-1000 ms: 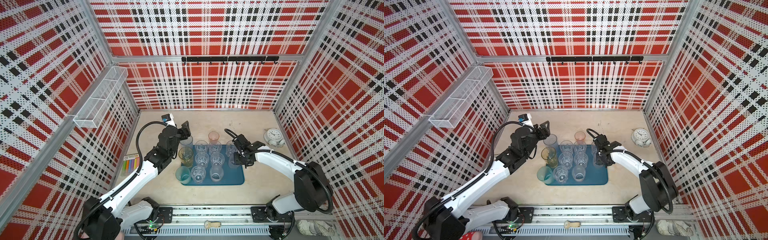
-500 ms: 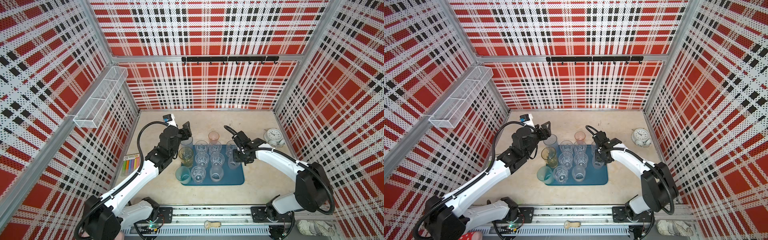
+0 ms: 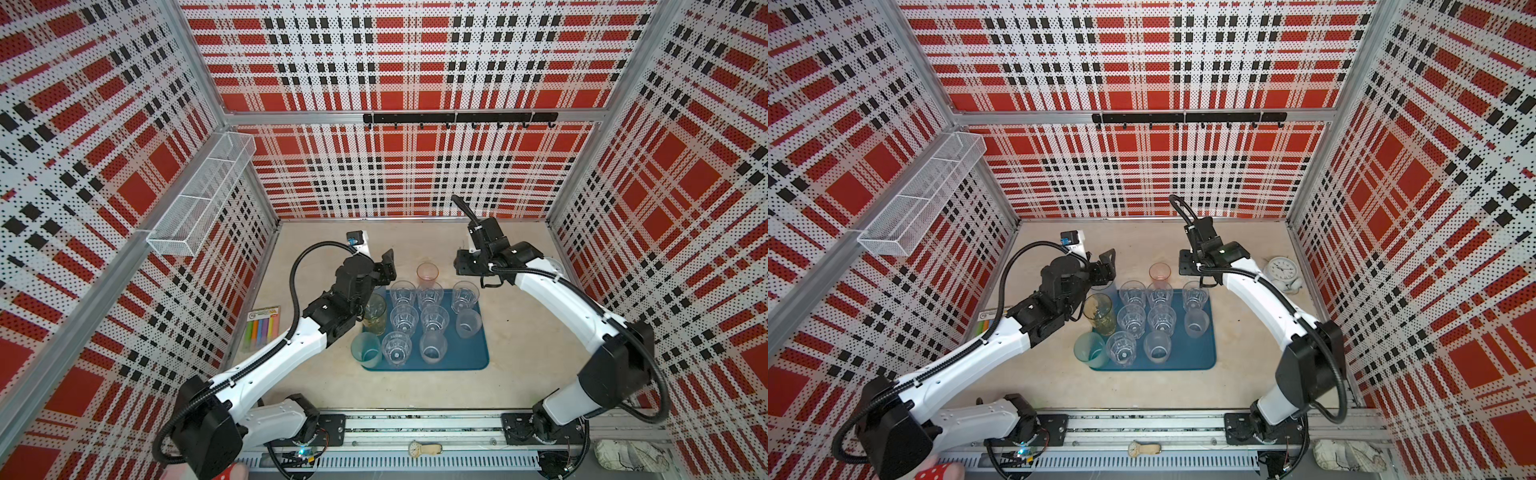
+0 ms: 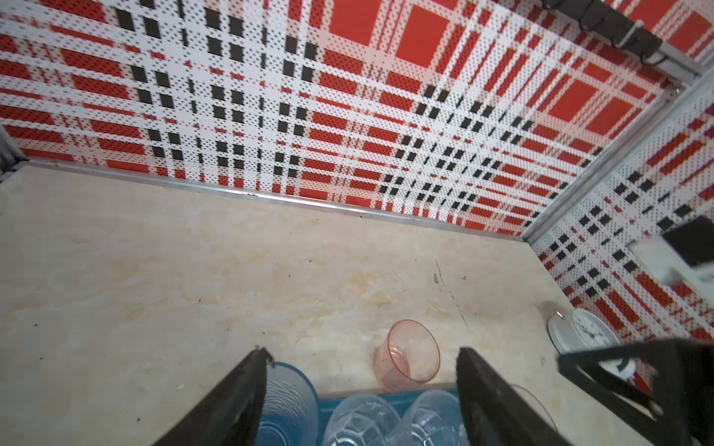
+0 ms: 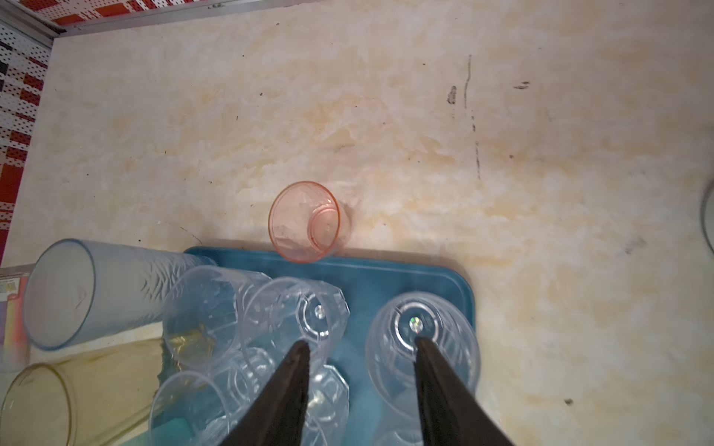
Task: Place the glasses into the tray
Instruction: Place the glass on the tray, then pick up the glass from the top-center of the table.
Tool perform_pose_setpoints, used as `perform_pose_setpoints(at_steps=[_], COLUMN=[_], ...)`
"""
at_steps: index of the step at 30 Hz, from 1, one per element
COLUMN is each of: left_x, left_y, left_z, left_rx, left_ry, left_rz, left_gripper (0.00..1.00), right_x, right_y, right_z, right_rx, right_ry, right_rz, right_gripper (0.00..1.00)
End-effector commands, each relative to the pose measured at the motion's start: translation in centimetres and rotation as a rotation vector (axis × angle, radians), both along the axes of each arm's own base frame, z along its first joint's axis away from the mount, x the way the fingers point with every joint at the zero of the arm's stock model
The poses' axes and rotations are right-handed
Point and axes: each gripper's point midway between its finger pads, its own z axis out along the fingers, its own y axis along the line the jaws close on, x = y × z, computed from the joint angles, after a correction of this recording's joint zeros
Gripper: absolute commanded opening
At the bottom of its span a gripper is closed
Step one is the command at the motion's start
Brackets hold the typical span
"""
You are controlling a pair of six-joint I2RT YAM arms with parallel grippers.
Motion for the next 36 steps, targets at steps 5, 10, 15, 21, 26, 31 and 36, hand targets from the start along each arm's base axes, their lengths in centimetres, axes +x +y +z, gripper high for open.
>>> perform_pose_setpoints(at_steps=[5,10,15,21,26,31,36], left_x=[-0.1,-0.6,-0.9,-0.8,-0.8,-0.9,-0.9], left_y=[-5.4,-8.6,-10.6,-11.2,-10.9,-10.5,-10.5], left_z=[-3.3,-5.4,-6.8,-7.6,-7.6,-7.7,-6.9], left_rx=[0.166,0.201,0.200,0.208,0.214,0.224,0.217], left_ry=[0.088,0.132,0.169,0.190,0.186,0.182,0.160], left_rz=[-0.175,-0.273,-0.371,-0.399,-0.394,-0.381,-0.386], left_gripper=[0.80,0.80,0.80,0.80,0.80,0.80,0.80], right_x=[4.5,5.3,5.9,6.4,6.5,6.9,7.4], right_y=[3.0,3.9,4.6,5.0,5.2,5.2,4.9], right_z=[-4.1,-7.7,-10.6,-13.0,-13.0,-11.4,-8.6], right_rx=[0.009,0.003,0.003,-0.007,0.000,0.002,0.002], right_ry=[0.030,0.088,0.133,0.165,0.164,0.129,0.075], right_rz=[0.032,0.044,0.053,0.055,0.055,0.050,0.052], right_gripper=[0.51,0.50,0.48,0.42,0.33,0.21,0.15])
